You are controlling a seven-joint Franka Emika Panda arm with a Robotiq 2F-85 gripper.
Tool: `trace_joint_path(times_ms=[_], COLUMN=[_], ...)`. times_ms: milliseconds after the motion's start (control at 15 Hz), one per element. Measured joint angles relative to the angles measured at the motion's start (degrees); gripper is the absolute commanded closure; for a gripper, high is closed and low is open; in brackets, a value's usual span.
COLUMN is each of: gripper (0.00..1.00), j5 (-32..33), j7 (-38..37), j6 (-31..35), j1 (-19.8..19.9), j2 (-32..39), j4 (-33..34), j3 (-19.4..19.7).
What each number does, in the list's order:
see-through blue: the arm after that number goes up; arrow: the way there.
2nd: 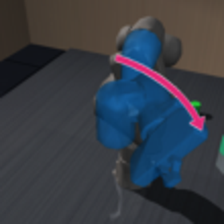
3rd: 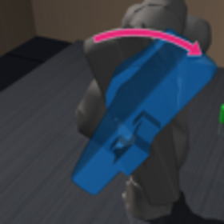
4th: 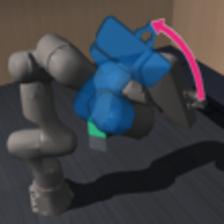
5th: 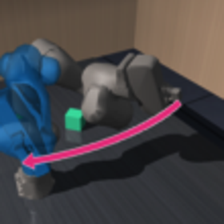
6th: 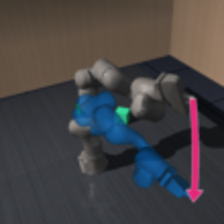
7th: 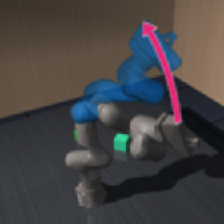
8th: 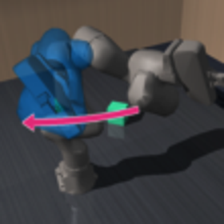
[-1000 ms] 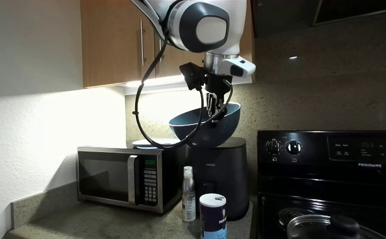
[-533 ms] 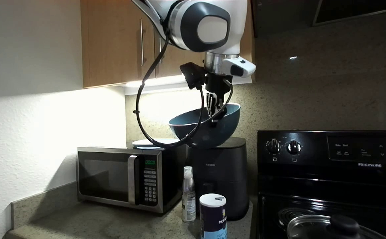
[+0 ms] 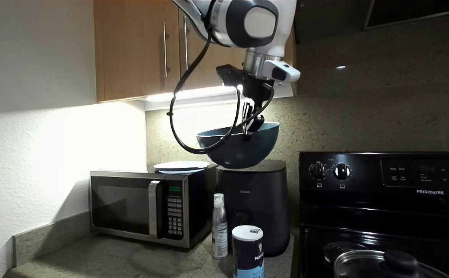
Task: Put the bowl on top of the air fryer then place it back down on the counter.
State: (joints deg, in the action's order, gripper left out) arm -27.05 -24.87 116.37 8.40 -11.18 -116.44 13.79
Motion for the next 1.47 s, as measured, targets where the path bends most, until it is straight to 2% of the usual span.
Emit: trace_joint_path(times_ms=[400,800,1133,1467], gripper=[0.93,0.93,0.93,0.93], j5=[0.0,0.0,0.0,0.4], j7=[-1.9,-7.7,-9.4,-9.5], j6=[-3.4,-3.4,-3.5,-9.4], j1=[0.6,0.7,0.7,1.1], j2=[1.6,2.4,2.5,2.6], j4=[2.5,3.7,3.8,4.9], j3=[0.0,0.0,0.0,0.0])
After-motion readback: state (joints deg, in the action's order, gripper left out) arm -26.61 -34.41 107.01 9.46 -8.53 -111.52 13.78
